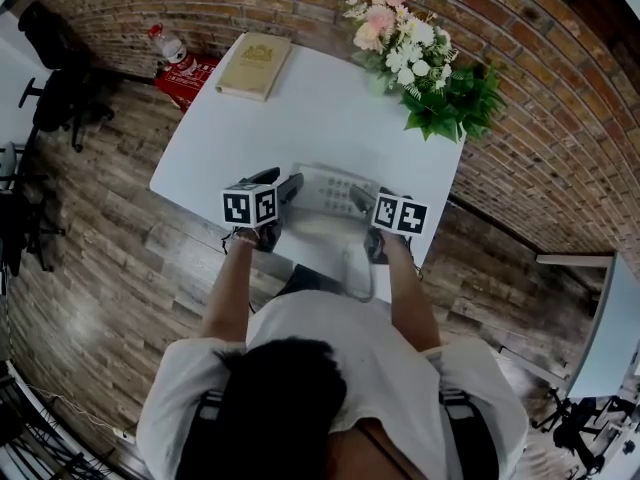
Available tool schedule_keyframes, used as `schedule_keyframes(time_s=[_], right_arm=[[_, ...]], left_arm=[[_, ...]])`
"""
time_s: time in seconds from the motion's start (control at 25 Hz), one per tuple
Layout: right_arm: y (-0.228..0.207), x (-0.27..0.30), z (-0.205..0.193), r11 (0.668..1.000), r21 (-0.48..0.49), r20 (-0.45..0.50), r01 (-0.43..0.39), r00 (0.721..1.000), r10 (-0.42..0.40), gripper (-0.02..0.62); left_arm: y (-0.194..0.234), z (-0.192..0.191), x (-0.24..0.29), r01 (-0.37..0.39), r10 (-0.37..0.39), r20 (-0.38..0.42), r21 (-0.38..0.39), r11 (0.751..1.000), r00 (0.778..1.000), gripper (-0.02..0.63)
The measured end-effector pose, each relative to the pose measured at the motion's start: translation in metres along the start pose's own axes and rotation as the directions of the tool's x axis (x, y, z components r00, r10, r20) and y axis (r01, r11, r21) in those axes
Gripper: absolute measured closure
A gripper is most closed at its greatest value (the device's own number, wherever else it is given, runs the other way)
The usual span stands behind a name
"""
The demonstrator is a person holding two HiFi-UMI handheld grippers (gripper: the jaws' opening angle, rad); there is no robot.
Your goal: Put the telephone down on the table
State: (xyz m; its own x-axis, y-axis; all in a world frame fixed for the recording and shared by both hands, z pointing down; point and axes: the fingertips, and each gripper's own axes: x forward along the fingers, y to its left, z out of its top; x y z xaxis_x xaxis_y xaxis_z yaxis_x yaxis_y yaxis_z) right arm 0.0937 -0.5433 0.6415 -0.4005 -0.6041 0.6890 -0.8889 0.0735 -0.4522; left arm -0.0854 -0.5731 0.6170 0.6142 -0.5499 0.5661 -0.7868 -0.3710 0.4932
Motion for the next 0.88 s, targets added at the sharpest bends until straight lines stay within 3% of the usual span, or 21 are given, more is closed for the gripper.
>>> schedule_keyframes(time_s=[0.24, 0.56, 0.72, 0.88], right_arm=[[0.012, -0.02, 0.024, 0.998, -0.065, 0.133, -0.001, 0.991, 0.01, 0.256], [0.033, -0.036, 0.035, 0.99, -0.14, 0.183, -0.023, 0.982, 0.049, 0.256], [0.04, -0.046, 0.041, 0.983, -0.185, 0.226, -0.007, 0.973, 0.05, 0.256], [0.058, -0.057, 0.049, 0.96, -0.279, 0.261, 0.004, 0.963, 0.071, 0.256]], left_arm=[[-0.024, 0.022, -0.016, -0.016, 0.009, 0.088, 0.078, 0.997, 0.996, 0.331], [-0.054, 0.03, -0.027, 0.005, -0.02, 0.165, 0.09, 0.996, 0.986, 0.37], [-0.068, 0.035, -0.033, -0.02, -0.008, 0.183, 0.15, 0.988, 0.983, 0.373], [-0.087, 0.045, -0.038, 0.051, -0.069, 0.241, 0.082, 0.995, 0.968, 0.425]])
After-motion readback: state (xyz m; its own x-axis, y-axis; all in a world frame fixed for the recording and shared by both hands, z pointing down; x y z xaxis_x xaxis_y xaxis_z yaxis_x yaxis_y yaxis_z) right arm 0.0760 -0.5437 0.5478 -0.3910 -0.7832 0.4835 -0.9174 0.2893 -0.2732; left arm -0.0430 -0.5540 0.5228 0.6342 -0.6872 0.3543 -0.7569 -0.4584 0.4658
